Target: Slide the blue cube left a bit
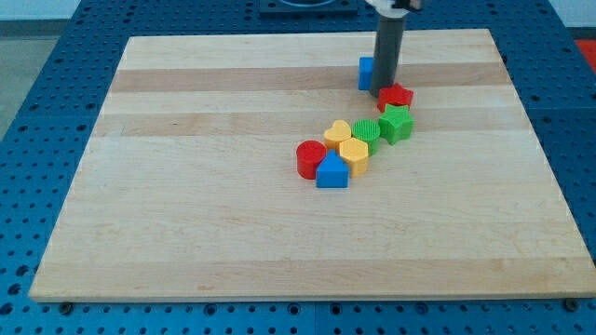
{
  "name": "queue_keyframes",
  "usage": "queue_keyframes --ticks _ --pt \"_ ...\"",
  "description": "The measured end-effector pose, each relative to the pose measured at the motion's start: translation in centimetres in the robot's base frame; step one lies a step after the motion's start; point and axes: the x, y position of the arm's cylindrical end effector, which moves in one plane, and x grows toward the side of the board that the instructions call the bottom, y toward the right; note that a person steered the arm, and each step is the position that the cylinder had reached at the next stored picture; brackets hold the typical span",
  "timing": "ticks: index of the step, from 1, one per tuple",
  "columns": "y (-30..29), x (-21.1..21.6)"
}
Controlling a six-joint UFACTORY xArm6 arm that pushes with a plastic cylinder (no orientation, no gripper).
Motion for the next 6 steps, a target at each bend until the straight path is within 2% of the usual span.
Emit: queue_keyframes --ticks 2,4,6 --pt "3.0 0.8" --pt "0.2 -2.1" --pt "-0.5 0.3"
